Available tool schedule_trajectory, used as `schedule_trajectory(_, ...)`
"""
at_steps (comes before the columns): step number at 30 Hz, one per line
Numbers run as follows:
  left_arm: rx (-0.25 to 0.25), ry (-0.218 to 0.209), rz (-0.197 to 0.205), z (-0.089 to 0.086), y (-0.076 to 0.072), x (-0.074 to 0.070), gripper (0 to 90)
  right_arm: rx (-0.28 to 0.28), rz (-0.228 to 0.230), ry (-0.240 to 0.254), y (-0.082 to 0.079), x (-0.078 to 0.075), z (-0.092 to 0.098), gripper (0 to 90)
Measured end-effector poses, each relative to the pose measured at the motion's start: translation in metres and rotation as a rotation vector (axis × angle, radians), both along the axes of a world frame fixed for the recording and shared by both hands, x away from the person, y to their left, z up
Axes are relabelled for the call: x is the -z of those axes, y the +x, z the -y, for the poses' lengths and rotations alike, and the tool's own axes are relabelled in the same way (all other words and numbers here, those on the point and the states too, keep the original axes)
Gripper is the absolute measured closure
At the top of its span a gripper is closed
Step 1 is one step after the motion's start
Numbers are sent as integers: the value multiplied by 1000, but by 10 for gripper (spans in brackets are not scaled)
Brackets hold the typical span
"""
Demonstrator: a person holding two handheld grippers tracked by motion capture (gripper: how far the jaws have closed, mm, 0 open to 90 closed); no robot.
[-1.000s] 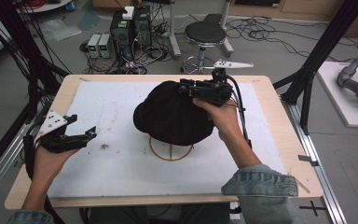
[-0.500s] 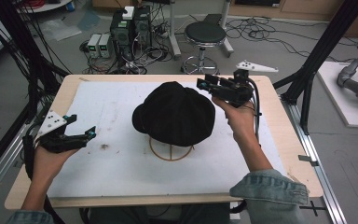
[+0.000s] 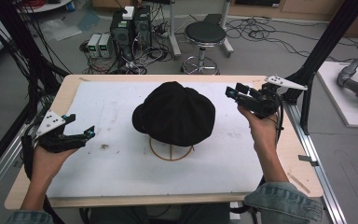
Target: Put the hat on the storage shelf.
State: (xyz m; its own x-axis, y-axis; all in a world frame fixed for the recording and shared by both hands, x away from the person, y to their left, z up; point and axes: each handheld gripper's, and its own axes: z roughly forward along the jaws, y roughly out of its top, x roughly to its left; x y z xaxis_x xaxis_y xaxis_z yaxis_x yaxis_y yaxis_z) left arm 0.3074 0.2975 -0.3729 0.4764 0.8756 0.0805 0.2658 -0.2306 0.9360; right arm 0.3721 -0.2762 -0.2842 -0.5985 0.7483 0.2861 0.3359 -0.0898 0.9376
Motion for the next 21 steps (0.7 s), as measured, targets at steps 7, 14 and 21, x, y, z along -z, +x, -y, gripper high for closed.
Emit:
schedule_trajectory(7, -1, -3, 1, 1, 2, 0, 175, 73, -11, -45, -8, 14, 16, 376)
schedule_trajectory(14, 5, -4, -3, 2, 4, 1, 175, 167, -19, -72, -17, 29, 32, 261)
schedule_trajectory(21, 7, -3, -4, 3, 4, 2, 175, 251, -87, -99, -24, 49, 47, 131)
